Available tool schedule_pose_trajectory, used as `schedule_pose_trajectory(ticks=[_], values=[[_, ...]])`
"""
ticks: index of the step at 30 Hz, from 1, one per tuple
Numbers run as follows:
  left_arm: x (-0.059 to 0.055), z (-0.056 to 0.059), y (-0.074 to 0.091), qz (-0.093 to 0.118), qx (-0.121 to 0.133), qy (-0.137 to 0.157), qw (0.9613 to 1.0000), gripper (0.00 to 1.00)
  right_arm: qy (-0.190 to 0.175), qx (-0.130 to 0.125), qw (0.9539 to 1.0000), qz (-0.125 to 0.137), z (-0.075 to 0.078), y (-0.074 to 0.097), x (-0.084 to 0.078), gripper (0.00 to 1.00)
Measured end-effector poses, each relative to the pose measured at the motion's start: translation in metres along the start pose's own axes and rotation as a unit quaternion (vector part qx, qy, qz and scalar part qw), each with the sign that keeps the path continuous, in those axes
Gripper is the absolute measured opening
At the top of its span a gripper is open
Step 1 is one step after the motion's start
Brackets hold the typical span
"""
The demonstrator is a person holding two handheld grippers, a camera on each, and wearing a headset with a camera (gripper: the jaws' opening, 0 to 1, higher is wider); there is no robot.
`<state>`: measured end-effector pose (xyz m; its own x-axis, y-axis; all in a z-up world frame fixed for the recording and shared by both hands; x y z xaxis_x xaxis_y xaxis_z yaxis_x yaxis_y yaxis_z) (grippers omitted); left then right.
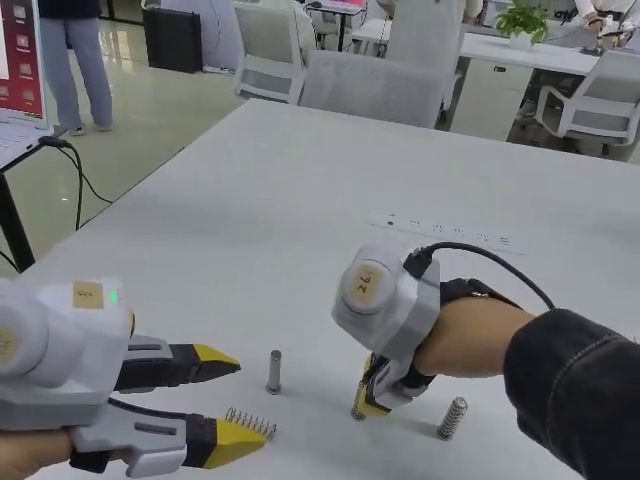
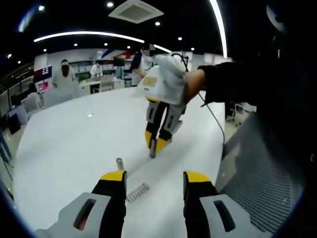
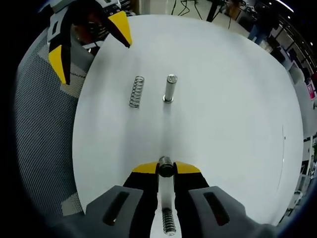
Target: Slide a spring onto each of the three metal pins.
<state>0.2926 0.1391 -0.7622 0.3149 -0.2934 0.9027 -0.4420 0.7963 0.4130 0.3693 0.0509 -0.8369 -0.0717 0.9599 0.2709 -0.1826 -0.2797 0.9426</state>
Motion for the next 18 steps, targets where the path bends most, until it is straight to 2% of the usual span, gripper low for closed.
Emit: schedule_pose_trajectory(ticks=[11, 18], values=[[-0.0004, 0.0011, 0.0001, -0.001, -0.002, -0.001, 1.0, 0.4, -0.005, 0.007, 0.9999, 0.008, -0.0039, 0.0003, 0.0015, 0.12], [-0.0006, 0.0015, 0.0, -0.001, -0.003, -0.002, 1.0, 0.4, -0.006, -0.001, 0.9998, 0.018, -0.0001, 0.009, 0.0038, 0.14]])
Point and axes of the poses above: the centre of the closed fingertips' face, and the gripper's own axes: y roughly backward along the fingers, z roughly to its right, x roughly out of its top, the point moved 1 cm from there along y, roughly backward along the fingers, and after that the axes turned 8 degrees about -x, right-handed, at the moved point
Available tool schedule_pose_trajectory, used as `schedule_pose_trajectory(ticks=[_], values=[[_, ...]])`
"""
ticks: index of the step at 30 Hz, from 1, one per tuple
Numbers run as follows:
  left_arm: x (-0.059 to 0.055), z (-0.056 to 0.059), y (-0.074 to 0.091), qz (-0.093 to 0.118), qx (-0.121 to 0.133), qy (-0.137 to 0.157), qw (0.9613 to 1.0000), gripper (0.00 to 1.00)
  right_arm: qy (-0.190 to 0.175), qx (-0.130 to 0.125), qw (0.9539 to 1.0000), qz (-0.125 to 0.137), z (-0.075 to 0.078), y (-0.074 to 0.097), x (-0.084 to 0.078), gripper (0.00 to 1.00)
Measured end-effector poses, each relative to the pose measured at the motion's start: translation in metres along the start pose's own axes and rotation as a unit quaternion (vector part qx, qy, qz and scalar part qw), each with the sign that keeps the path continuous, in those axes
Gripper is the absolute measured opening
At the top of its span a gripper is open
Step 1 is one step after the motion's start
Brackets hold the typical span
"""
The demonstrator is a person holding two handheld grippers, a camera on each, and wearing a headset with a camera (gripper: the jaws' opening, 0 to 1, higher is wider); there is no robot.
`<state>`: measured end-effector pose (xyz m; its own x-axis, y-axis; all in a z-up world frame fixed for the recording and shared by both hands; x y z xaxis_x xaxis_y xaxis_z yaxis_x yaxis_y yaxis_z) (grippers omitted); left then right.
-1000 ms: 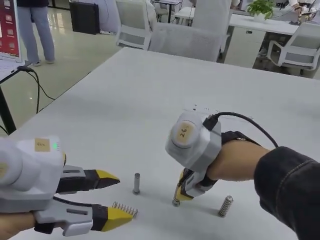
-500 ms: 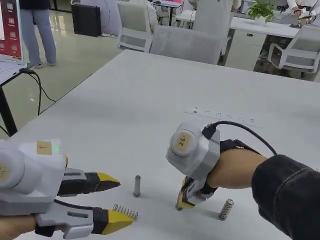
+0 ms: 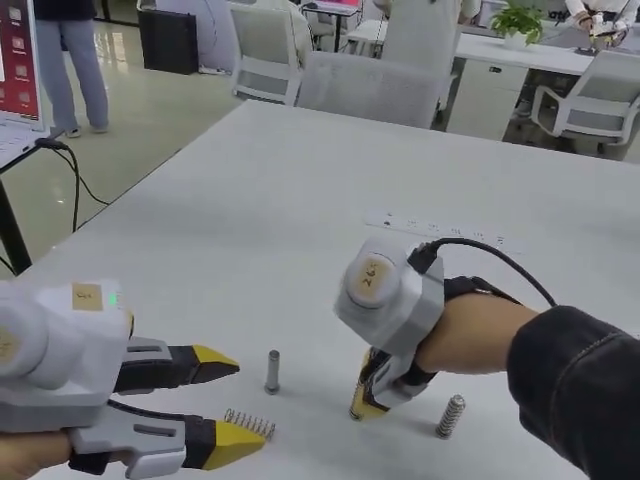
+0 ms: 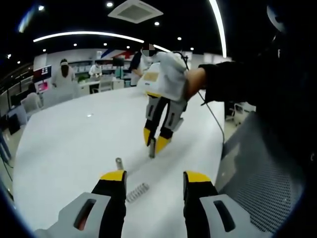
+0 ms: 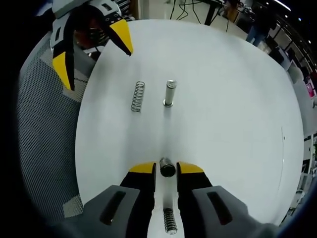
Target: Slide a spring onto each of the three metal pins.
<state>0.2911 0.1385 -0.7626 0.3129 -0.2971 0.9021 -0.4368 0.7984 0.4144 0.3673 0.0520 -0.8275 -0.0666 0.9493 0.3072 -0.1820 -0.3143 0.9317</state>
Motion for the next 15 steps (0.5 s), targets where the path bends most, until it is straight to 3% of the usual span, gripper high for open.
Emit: schedule_pose_trajectory(ticks=[7, 15], values=[[0.0, 0.0, 0.0, -0.001, 0.0, 0.0, 1.0, 0.4, -0.005, -0.009, 0.9998, 0.015, 0.003, 0.011, 0.006, 0.16], [-0.002, 0.0, -0.001, -0.005, 0.0, -0.001, 1.0, 0.4, 0.015, -0.025, 0.9989, 0.036, -0.001, 0.023, 0.027, 0.17]])
Point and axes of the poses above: the centre of the closed fingertips' face, and the gripper's own axes: y roughly backward along the fingers, z roughly to its right, x roughly out of its top, the point moved 1 cm from there along y, roughly backward along the fingers, and after that the axes turned 8 degrees about -x, right-handed, at the moved point
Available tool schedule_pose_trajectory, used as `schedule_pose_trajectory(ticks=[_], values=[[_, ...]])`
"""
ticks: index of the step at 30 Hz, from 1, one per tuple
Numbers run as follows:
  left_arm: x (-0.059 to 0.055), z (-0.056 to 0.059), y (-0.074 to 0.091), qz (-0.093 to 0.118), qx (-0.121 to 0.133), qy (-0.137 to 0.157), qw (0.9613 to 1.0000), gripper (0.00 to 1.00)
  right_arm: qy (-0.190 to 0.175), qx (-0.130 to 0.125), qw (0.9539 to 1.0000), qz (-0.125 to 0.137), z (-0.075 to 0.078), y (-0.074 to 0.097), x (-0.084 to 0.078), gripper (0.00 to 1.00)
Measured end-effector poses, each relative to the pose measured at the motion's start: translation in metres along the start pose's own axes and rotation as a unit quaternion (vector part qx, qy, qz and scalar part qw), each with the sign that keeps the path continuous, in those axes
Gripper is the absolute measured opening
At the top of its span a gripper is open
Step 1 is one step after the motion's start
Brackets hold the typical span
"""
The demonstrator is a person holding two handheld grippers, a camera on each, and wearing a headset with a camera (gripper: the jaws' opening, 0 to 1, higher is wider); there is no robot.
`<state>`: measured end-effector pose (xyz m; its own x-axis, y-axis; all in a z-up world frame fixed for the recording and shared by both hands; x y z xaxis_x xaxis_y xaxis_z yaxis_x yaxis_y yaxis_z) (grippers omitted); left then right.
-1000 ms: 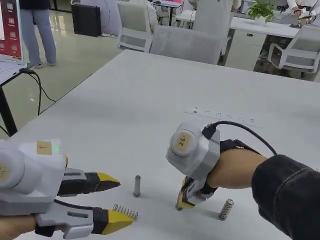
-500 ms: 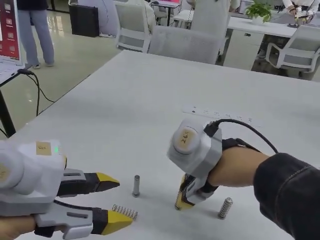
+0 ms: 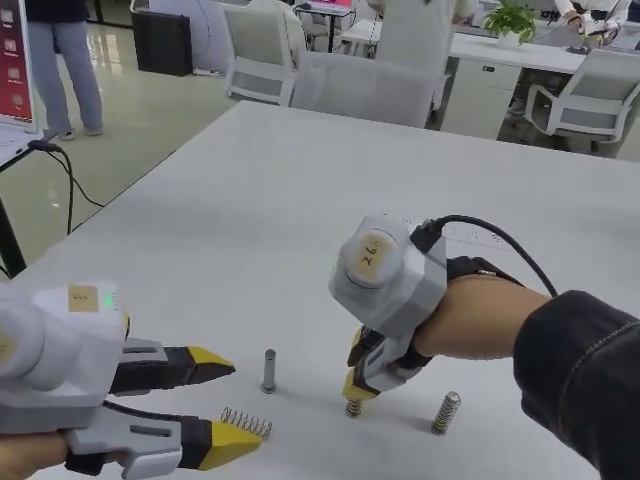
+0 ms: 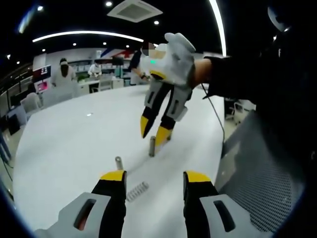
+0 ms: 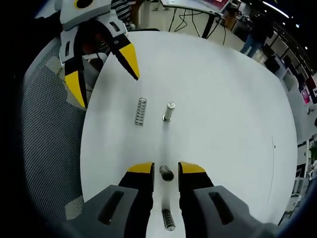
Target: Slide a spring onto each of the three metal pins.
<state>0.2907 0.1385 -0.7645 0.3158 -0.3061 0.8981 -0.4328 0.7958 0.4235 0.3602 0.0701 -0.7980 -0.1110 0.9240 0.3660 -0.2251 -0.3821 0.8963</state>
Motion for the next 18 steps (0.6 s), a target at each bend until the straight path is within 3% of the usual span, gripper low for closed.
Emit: schedule_pose_trajectory(ticks=[14, 18], values=[[-0.003, 0.001, -0.001, -0.008, -0.001, -0.001, 1.0, 0.4, 0.022, 0.04, 0.9986, 0.028, -0.035, -0.02, 0.031, 0.13], [-0.003, 0.001, -0.001, -0.01, -0.002, -0.001, 0.9999, 0.4, 0.012, 0.054, 0.9976, 0.043, -0.042, -0.026, 0.041, 0.13]])
Point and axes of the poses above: the centre of the closed fingertips' face, and the gripper's own axes: y roughly backward along the fingers, z roughly to its right, x roughly out of its top, the point moved 1 cm from there along y, roughly backward along the fingers, and after that the axes turned 8 degrees about -x, right-handed, at the moved point
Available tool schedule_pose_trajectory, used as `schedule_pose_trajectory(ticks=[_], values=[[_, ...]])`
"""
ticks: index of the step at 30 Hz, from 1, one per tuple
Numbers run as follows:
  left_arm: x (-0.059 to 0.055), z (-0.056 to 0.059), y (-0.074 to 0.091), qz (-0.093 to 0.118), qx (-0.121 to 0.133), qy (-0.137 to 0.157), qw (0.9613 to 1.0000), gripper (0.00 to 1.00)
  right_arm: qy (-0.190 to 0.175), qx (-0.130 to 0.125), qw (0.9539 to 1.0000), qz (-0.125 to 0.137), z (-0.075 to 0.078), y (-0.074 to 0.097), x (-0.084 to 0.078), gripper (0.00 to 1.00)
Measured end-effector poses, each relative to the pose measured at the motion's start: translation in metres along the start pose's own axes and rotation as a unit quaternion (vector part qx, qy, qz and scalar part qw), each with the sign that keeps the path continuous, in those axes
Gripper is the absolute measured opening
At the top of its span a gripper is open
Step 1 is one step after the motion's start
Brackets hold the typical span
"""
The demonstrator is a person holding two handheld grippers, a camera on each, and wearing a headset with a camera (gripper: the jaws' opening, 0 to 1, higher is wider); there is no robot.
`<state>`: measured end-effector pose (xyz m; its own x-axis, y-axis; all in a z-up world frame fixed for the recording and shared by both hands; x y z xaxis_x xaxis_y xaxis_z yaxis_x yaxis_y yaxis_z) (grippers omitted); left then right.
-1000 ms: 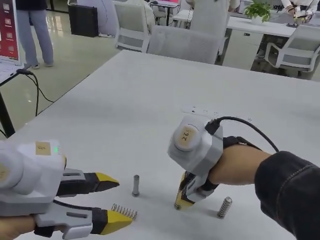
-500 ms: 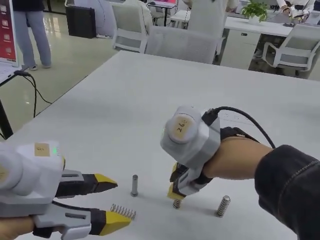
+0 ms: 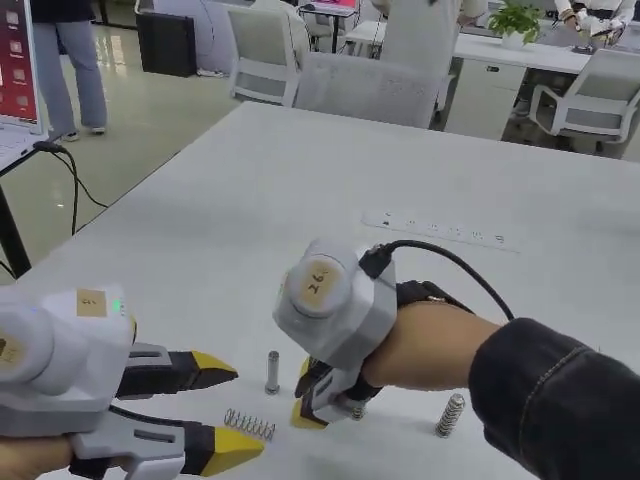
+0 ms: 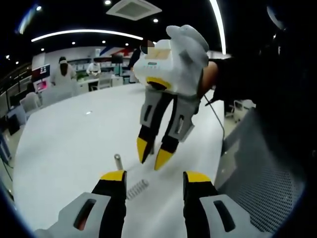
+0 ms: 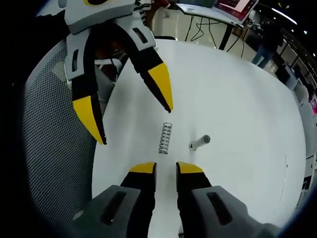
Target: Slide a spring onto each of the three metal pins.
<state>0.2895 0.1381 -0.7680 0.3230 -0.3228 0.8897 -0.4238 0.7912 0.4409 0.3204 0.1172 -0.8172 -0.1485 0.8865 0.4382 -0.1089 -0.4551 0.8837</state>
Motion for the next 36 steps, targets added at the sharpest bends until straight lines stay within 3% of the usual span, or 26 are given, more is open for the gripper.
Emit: schedule_pose_trajectory(ticks=[13, 36], values=[[-0.003, 0.0, 0.0, -0.005, -0.002, 0.002, 1.0, 0.39, -0.013, -0.002, 0.9999, 0.008, -0.004, -0.029, 0.006, 0.12], [-0.005, -0.002, 0.001, -0.007, -0.001, 0.003, 1.0, 0.39, -0.023, 0.001, 0.9997, -0.004, -0.007, -0.042, 0.0, 0.08]])
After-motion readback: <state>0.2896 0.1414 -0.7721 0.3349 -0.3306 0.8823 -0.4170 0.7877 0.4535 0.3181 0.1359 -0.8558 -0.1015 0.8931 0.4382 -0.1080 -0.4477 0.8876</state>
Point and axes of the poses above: the centre of the closed fingertips' face, and the gripper's own axes: y roughly backward along the fingers, z roughly to its right, x roughly out of its top, the point moved 1 cm from there along y, roughly backward along the fingers, and after that the axes turned 8 degrees about -x, right-handed, at the moved point
